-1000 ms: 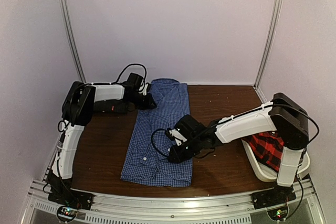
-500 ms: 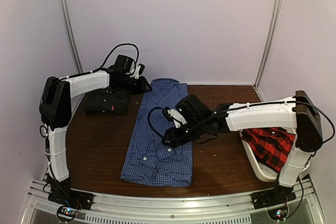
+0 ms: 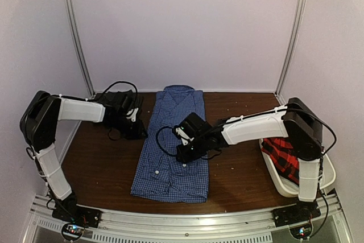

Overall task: Fold and stack the long sleeve shirts
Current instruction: Smooth out the rectangle-folded shirt sleeve, then move the rectangle-folded shirt to the center of the board.

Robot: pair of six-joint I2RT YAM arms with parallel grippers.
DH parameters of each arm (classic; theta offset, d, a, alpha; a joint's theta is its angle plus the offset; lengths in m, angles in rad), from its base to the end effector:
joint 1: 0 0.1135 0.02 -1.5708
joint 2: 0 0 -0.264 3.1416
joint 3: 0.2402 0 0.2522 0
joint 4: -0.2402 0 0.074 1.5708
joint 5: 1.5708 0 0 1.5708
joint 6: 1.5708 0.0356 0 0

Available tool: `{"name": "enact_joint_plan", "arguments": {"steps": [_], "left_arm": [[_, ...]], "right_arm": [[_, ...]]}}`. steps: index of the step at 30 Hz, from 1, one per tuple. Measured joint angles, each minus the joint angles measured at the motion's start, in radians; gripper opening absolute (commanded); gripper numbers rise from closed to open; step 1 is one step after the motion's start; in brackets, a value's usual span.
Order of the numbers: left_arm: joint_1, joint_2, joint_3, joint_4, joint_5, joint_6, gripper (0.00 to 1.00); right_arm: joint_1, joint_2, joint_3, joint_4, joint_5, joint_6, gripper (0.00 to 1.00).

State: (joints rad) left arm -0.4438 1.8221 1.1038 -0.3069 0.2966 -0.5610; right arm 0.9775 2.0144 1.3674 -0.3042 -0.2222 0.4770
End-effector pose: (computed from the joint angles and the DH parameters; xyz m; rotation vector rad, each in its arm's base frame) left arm 0.3257 -0.1664 0.1608 -0.0457 2.7156 -0.7209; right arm 0.2328 0.3593 0.1636 -0.7649 2.6017 0.8026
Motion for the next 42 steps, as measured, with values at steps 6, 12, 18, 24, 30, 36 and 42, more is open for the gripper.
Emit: {"name": "enact_joint_plan", "arguments": {"steps": [6, 12, 18, 24, 30, 36, 42], "left_arm": [[0.000, -0.102, -0.133, 0.032, 0.005, -0.015, 0.29], [-0.009, -0.145, -0.232, 0.067, 0.019, -0.038, 0.29], [-0.050, -0.183, -0.309, 0.071, 0.023, -0.071, 0.29], [-0.102, -0.251, -0.378, 0.053, 0.020, -0.113, 0.28], [-0.160, -0.326, -0.433, 0.038, 0.015, -0.175, 0.29], [-0.214, -0.371, -0.474, 0.016, 0.005, -0.224, 0.28], [-0.274, -0.420, -0.523, -0.008, 0.004, -0.271, 0.28]], "right_arm": [[0.005, -0.002, -0.073, 0.028, 0.002, 0.003, 0.26], [0.005, -0.016, -0.088, 0.047, -0.005, 0.015, 0.39], [0.005, -0.091, -0.120, -0.005, -0.004, 0.027, 0.45], [0.005, -0.214, -0.226, -0.029, -0.009, 0.056, 0.46], [0.005, -0.315, -0.380, -0.050, -0.030, 0.107, 0.47], [0.002, -0.421, -0.525, -0.029, -0.071, 0.155, 0.47], [0.002, -0.461, -0.638, 0.082, -0.152, 0.220, 0.47]]}}
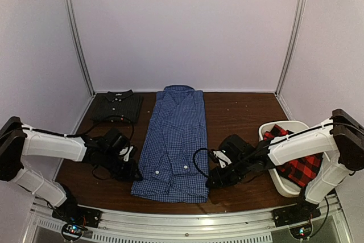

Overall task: Fold and stack the long sleeve shirts
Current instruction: Move the rectangle-folded shirt to the center of the board.

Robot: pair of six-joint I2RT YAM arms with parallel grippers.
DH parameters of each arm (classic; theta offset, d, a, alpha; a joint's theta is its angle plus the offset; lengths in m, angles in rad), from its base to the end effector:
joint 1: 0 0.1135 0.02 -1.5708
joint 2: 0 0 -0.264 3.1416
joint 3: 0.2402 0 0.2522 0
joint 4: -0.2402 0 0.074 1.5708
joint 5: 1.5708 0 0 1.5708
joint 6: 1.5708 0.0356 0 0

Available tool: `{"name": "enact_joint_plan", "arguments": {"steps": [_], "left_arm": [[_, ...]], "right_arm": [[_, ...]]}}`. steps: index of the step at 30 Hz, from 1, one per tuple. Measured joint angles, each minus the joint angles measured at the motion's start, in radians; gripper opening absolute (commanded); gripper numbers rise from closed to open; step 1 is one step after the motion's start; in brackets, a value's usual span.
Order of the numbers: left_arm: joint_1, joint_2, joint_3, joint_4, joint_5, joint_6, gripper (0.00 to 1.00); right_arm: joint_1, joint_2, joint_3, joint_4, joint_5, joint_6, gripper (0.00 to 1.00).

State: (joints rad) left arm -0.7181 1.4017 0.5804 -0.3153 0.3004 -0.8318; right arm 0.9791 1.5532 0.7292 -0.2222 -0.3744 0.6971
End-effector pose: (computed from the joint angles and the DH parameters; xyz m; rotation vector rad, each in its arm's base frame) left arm 0.1676 -0.1605 0.1373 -0.0691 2.9414 -0.7718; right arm 0.1451 0.2392 0.1457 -0.5561 2.8635 0.9505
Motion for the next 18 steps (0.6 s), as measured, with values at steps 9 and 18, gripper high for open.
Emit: {"name": "enact_joint_plan", "arguments": {"steps": [9, 18], "left_arm": [[-0.052, -0.107, -0.091, -0.019, 0.010, -0.060, 0.15], [-0.102, -0.116, -0.117, 0.004, 0.024, -0.108, 0.00]], "right_arm": [[-0.001, -0.003, -0.078, 0.171, -0.089, 0.090, 0.42], [-0.001, 0.000, -0.106, 0.211, -0.116, 0.122, 0.12]]}}
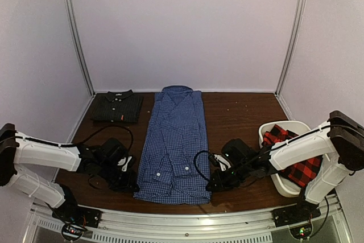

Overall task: Fold and stack the long sleeve shirts
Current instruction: Move the rectangle-folded shirt to the center of the board, then pick up the rectangle-folded shirt from the center of the board.

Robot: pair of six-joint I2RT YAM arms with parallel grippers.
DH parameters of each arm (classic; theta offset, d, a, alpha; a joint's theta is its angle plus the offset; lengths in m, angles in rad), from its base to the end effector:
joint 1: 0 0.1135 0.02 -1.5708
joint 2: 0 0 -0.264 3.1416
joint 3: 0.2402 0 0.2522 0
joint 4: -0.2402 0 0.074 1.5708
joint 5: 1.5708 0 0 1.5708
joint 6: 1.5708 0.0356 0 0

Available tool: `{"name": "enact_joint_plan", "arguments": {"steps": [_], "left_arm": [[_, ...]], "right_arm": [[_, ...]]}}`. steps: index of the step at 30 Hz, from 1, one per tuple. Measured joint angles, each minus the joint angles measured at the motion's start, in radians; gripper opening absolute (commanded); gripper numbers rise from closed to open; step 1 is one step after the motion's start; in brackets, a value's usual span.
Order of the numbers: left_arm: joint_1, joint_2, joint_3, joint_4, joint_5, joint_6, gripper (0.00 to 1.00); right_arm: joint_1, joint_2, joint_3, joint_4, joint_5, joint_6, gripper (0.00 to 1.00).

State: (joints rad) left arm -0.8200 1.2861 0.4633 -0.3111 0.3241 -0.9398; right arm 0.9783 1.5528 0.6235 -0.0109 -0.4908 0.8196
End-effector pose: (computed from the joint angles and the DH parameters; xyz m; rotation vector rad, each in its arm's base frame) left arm 0.1295 -0.1555 0.1305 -0.0709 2.9995 -0.8253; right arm 0.1380 0.2350 0.1320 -0.4637 2.8576 1.1864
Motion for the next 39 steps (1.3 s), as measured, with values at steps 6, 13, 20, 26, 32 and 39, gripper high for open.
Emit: {"name": "enact_joint_plan", "arguments": {"steps": [6, 13, 20, 26, 32, 39], "left_arm": [[-0.069, 0.009, -0.004, 0.025, 0.010, -0.045, 0.00], [-0.122, 0.027, -0.003, 0.065, 0.028, -0.086, 0.24], [-0.125, 0.007, 0.000, 0.068, 0.020, -0.103, 0.36], [-0.096, 0.006, 0.000, 0.073, 0.019, -0.099, 0.36], [-0.025, 0.006, -0.014, 0.111, 0.039, -0.083, 0.36], [0.039, 0.029, -0.045, 0.215, 0.100, -0.066, 0.35]], "right_arm": [[-0.008, -0.018, -0.006, -0.061, 0.015, -0.020, 0.02], [-0.020, -0.073, -0.037, -0.115, 0.020, -0.037, 0.23], [-0.021, -0.104, -0.054, -0.106, 0.016, -0.027, 0.39], [-0.051, -0.107, -0.070, -0.066, -0.002, -0.020, 0.40], [-0.093, -0.090, -0.091, 0.014, -0.039, -0.003, 0.40], [-0.117, -0.028, -0.092, 0.134, -0.088, 0.005, 0.39]]}}
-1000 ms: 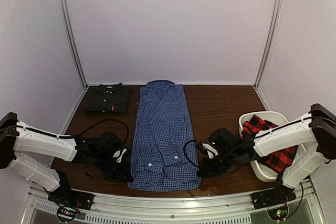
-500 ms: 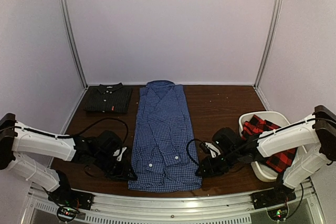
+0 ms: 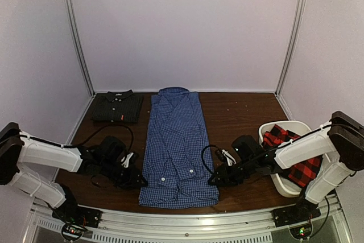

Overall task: Fold and stack the long sleeve shirts
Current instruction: Pick up the rectangle-folded shirt from the center of the board.

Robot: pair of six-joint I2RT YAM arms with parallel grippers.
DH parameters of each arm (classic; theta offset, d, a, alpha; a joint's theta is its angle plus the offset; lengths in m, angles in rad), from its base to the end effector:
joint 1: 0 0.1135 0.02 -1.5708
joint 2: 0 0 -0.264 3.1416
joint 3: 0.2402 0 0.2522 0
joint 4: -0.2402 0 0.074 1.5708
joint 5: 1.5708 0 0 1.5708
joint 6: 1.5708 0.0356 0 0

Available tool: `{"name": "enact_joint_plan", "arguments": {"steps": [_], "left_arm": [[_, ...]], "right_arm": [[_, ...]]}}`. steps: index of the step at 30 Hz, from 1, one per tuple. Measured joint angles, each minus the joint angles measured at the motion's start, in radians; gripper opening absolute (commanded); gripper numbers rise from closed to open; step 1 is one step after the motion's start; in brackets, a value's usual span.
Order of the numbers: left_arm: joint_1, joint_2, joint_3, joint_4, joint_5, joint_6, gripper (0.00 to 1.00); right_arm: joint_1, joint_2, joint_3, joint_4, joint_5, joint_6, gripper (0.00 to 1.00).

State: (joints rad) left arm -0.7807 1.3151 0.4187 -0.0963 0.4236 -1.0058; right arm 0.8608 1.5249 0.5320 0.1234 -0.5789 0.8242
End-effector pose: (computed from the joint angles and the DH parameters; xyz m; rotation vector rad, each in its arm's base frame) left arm 0.1398 -0.1590 0.1259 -0.1420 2.9137 -1.0669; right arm 0.1540 0.2091 0.1255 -0.3554 2.7878 1.3165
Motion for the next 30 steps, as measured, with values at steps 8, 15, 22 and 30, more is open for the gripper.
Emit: {"name": "enact_joint_plan", "arguments": {"steps": [8, 15, 22, 30], "left_arm": [[0.010, 0.068, -0.005, 0.111, 0.061, 0.011, 0.25], [0.011, 0.104, -0.005, 0.140, 0.082, 0.021, 0.07], [0.011, 0.113, -0.005, 0.142, 0.092, 0.025, 0.00], [0.011, 0.108, -0.005, 0.142, 0.098, 0.024, 0.00]], "right_arm": [[-0.025, 0.029, -0.012, 0.078, -0.028, 0.021, 0.38], [-0.027, 0.047, -0.022, 0.126, -0.035, 0.037, 0.28], [-0.027, 0.048, -0.034, 0.125, -0.033, 0.049, 0.07], [-0.027, 0.047, -0.034, 0.123, -0.031, 0.050, 0.08]]}}
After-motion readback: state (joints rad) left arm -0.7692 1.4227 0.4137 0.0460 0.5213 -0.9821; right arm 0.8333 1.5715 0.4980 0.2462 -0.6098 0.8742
